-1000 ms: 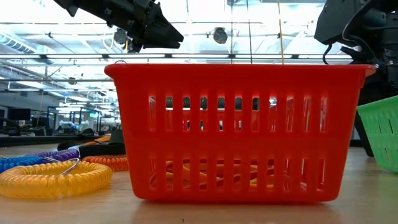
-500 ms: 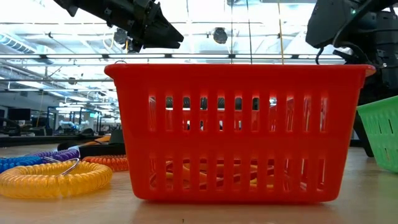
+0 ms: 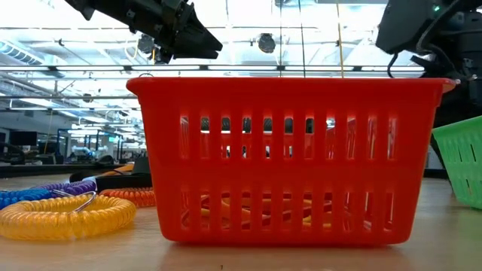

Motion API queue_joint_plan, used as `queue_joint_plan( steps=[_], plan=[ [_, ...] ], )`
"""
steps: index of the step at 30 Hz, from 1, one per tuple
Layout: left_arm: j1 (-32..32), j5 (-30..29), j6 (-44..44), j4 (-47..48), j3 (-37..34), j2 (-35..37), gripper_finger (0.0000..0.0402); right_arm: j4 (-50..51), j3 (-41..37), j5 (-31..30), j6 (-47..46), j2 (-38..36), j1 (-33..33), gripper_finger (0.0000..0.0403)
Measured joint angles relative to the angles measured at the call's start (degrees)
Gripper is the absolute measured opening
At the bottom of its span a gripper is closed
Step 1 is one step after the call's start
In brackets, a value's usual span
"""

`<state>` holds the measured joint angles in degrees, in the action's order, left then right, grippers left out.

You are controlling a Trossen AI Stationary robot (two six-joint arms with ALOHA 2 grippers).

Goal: Pick & Place Office Desk Supplies
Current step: Put the orange rubber band into the red bin

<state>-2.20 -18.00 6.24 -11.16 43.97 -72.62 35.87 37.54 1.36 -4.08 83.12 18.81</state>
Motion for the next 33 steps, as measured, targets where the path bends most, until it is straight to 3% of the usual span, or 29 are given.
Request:
queue_joint_plan(
  steps=[3,17,33],
  plan=[
    [-0.01,0.02,0.0,-0.02,-0.02,0.0,0.0157,-1.41,0.0,-0.57,-0.87,-1.78,0.02,0.0005],
    [-0.02,0.05,0.31,-0.61,-0.02,0.0,0.0157,-4.64,-0.28,-3.68,-7.23,-12.27,-0.05,0.0001],
    [-0.02,0.07,0.57,-1.19,-0.02,0.0,0.0157,-38.0,-0.09,-2.84,-5.41,-19.17,-0.09,0.0]
  ],
)
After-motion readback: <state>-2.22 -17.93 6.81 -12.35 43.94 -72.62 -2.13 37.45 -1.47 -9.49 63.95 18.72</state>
